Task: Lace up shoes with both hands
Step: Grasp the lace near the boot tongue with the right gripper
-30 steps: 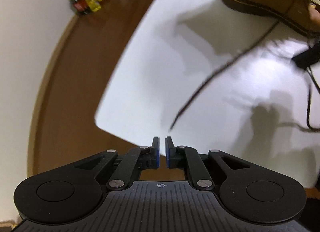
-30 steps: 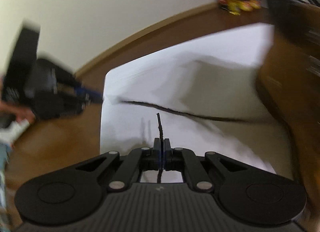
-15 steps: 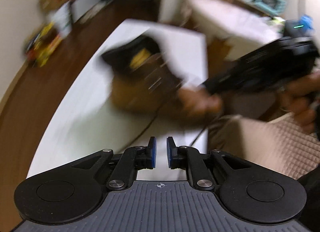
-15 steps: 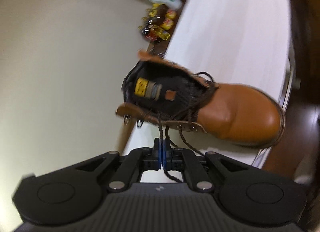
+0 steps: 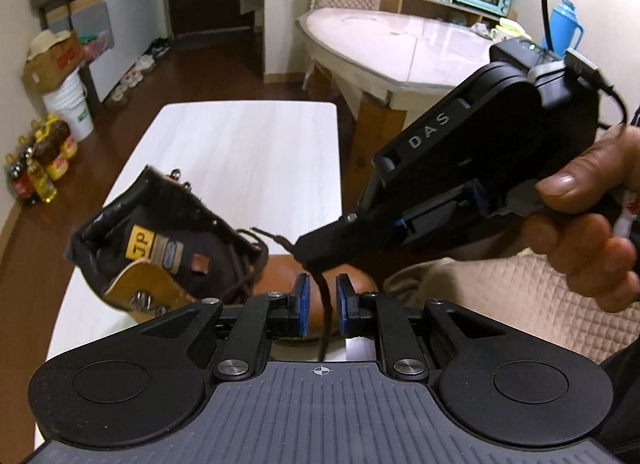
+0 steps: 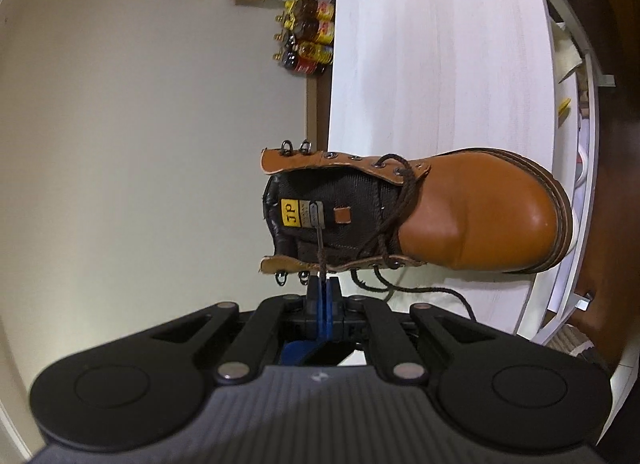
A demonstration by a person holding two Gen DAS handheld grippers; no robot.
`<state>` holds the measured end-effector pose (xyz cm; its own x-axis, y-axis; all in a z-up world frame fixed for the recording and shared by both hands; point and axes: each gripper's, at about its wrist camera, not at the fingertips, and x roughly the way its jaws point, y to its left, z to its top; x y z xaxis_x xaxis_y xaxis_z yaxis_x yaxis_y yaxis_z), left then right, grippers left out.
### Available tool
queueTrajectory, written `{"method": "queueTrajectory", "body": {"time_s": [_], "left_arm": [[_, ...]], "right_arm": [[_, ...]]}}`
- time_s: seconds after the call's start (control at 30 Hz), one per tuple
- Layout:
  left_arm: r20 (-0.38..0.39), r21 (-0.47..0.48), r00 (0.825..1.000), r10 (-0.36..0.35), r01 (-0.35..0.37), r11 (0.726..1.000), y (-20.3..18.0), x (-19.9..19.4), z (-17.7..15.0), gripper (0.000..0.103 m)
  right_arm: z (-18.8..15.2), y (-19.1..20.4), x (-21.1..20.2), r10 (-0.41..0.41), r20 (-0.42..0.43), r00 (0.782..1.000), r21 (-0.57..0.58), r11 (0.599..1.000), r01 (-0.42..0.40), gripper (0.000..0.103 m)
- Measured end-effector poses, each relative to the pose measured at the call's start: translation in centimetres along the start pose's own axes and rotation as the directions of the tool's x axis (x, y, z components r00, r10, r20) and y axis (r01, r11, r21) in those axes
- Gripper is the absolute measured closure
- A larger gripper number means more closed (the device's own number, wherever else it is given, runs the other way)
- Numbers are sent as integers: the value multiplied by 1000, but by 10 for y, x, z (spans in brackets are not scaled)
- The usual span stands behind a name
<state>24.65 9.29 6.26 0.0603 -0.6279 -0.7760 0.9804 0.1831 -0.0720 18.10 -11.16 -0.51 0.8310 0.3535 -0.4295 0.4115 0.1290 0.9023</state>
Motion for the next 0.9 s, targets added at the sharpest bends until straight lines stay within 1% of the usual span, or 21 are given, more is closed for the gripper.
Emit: {"method": "queueTrajectory", "body": {"time_s": [0.07, 0.1, 0.23, 0.37, 0.47, 0.53, 0.57, 0.63, 0.7, 0.73, 0.77, 0.9], "left_arm": [[-2, -2, 1000, -1, 1, 1000, -1, -2, 2, 99], [-6, 12, 1000, 3, -3, 1000, -2, -2, 2, 99], [-27, 83, 999, 22, -20, 996, -6, -5, -1, 99], [-35, 108, 999, 36, -32, 994, -6, -9, -2, 99], [-28, 118, 999, 30, -27, 993, -6, -12, -2, 99], [-22, 124, 999, 31, -28, 992, -7, -13, -2, 99], [-21, 126, 1000, 21, -18, 992, -8, -14, -2, 99], [-19, 131, 1000, 18, -15, 991, -9, -14, -2, 99], [-19, 127, 1000, 23, -20, 992, -10, -15, -2, 99], [-19, 125, 999, 26, -23, 992, -9, -15, -3, 99], [-25, 109, 999, 44, -41, 993, -7, -13, -4, 99], [-40, 66, 997, 70, -67, 996, -1, -9, -4, 97]], "right_arm": [[1, 0, -3, -5, -13, 1000, -14, 1000, 5, 100], [2, 0, -4, -8, -19, 1000, -21, 1000, 7, 99], [10, -3, -9, -22, -44, 999, -32, 999, 21, 90], [23, -11, -12, -22, -51, 998, -18, 1000, 21, 88], [29, -17, -5, -4, -85, 996, 15, 1000, 5, 86], [30, -22, 0, 19, -105, 994, 54, 998, -13, 86], [30, -24, 3, 39, -119, 992, 80, 996, -30, 86], [29, -29, 11, 71, -142, 987, 127, 990, -53, 86], [27, -32, 19, 91, -162, 983, 149, 987, -67, 89], [27, -30, 20, 89, -160, 983, 136, 988, -67, 99], [26, -27, 20, 82, -152, 985, 116, 991, -64, 100], [25, -15, 16, 61, -104, 993, 51, 997, -56, 100]]}}
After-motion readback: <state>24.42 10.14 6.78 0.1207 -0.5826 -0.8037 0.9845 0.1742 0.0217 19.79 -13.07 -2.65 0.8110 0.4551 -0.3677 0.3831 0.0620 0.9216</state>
